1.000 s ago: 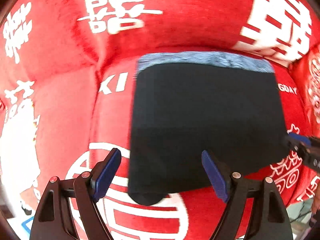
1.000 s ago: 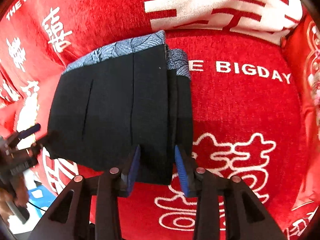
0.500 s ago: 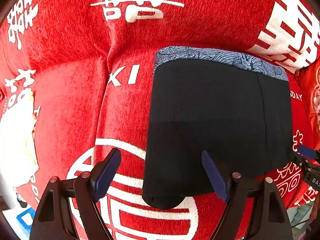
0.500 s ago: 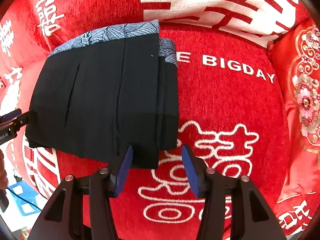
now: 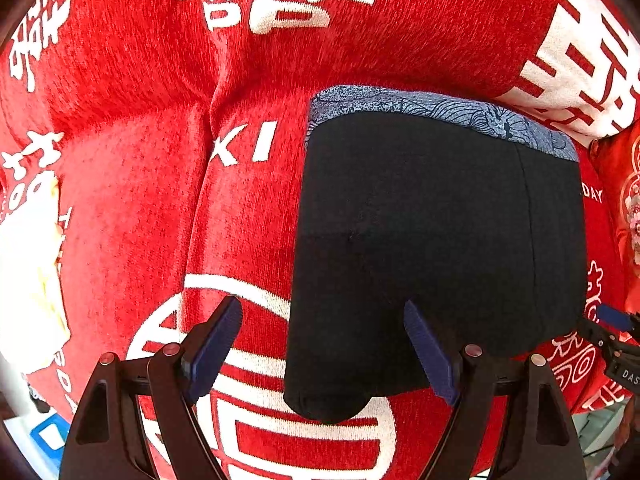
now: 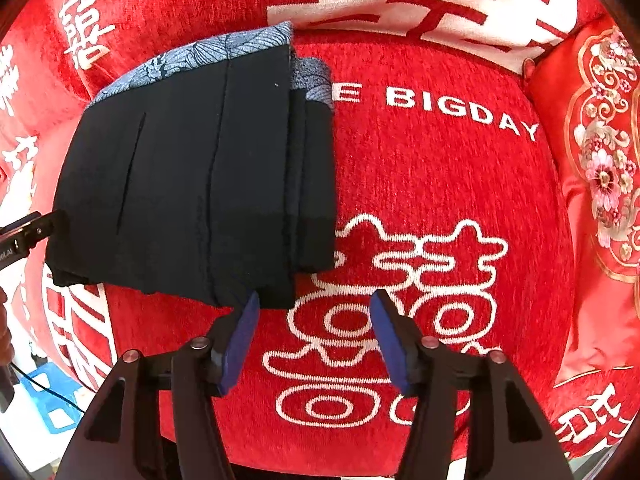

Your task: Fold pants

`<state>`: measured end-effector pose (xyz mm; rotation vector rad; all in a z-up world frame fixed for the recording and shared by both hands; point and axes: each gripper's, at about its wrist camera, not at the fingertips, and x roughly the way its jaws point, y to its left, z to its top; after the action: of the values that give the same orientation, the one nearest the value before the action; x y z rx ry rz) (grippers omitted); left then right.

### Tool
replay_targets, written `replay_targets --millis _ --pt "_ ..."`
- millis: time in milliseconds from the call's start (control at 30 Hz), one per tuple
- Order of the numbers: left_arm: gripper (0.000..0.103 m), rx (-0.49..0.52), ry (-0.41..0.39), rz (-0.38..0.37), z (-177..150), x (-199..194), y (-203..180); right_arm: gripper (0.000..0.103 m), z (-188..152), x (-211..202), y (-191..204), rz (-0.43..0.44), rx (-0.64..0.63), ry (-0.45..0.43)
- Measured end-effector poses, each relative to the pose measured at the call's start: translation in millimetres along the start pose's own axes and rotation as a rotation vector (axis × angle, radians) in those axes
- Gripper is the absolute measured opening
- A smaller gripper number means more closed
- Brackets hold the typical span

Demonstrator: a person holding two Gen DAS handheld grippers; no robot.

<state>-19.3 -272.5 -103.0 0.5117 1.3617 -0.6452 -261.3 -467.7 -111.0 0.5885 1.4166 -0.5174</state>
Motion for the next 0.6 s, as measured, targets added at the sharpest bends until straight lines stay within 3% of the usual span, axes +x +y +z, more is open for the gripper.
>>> replay_targets --millis 67,300,500,600 --pt "0.096 0.001 -0.006 0.025 0 1 0 0.062 -3 0 -2 -0.002 -0.001 0.006" --pt "0.096 -0.008 0.015 0.006 1 8 0 0.062 -12 8 -16 0.014 0.050 0.054" --pt "0.102 -0.002 0.030 -0.006 4 12 0 0.079 -11 3 -32 0.126 0.138 0.042" --pt "0.102 -0.024 0.037 -0.030 7 10 5 0.081 -5 -2 -39 0.178 0.173 0.025"
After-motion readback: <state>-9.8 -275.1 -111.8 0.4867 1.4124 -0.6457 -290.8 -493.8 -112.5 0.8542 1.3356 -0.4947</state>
